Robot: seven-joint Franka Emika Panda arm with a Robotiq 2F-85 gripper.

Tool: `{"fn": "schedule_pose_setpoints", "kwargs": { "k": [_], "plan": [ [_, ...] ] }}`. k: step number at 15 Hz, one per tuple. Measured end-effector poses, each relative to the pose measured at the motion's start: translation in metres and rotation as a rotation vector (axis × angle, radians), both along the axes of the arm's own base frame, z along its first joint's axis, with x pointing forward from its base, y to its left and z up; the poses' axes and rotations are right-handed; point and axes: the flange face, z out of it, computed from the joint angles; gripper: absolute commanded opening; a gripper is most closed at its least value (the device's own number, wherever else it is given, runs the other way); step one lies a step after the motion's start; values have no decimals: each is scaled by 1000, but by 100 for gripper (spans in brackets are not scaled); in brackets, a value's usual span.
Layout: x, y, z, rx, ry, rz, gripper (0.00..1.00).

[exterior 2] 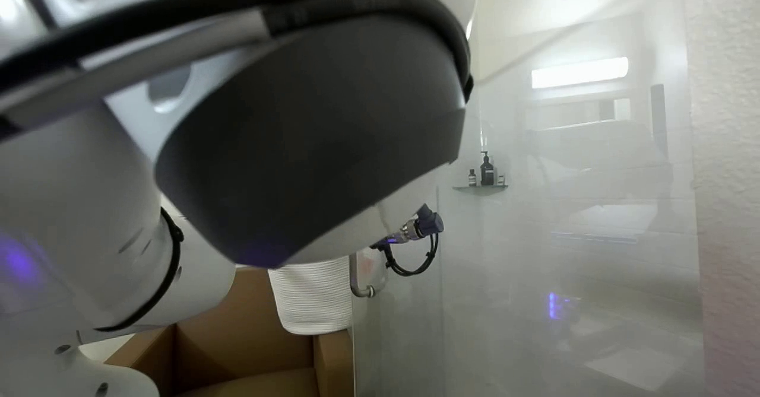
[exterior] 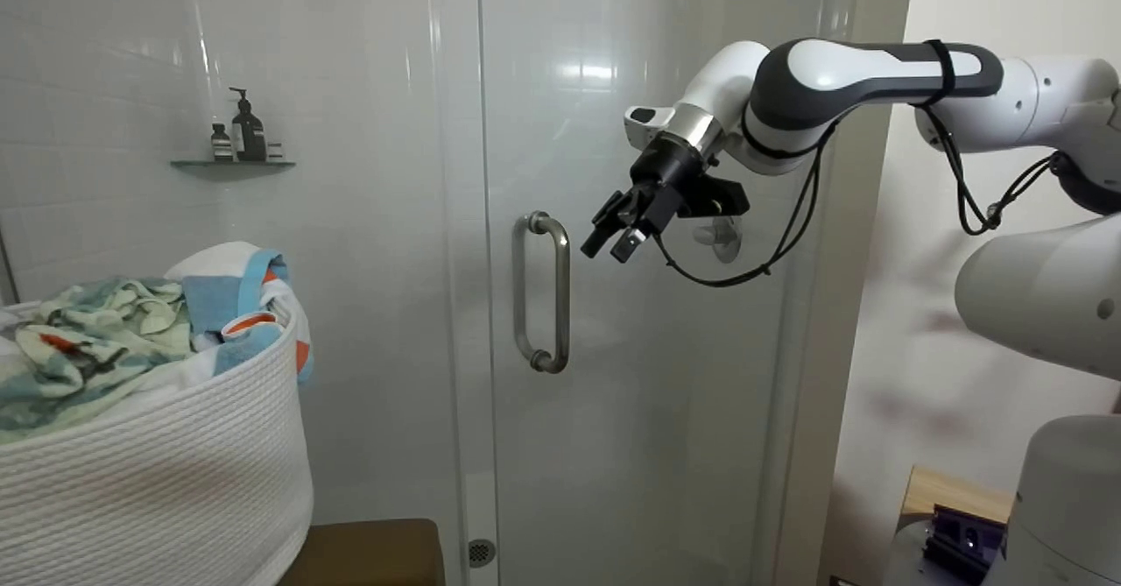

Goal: Open the shower door

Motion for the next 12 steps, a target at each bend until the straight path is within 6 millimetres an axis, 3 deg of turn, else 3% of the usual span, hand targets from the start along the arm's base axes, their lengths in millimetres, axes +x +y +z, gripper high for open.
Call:
{"fn": "schedule_pose_setpoints", "kwargs": {
  "k": [12],
  "plan": [
    [6, 14, 23, -154, 72, 80, 100]
  ]
}}
